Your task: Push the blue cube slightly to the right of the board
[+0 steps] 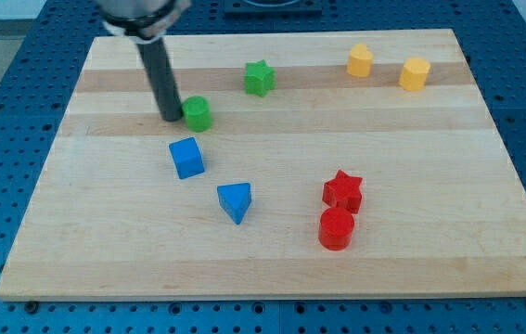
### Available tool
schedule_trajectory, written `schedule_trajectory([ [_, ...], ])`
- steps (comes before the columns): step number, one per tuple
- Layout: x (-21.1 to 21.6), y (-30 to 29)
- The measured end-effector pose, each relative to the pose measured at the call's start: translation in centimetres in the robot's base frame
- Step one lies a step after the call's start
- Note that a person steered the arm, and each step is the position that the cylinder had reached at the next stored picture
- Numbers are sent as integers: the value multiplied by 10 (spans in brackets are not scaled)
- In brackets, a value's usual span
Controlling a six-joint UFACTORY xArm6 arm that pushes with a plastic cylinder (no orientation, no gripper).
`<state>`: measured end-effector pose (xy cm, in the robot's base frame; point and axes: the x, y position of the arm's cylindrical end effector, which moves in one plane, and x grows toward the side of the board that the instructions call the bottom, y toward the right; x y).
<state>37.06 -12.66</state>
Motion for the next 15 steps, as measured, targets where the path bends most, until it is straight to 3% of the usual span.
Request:
schedule_trajectory([
  [1, 2, 24],
  [3, 2, -112],
  [4, 11, -134],
  [5, 83, -111],
  [8, 106, -5],
  [9, 106, -4],
  [10, 127, -64],
  [12, 80, 2],
  [15, 81, -1],
])
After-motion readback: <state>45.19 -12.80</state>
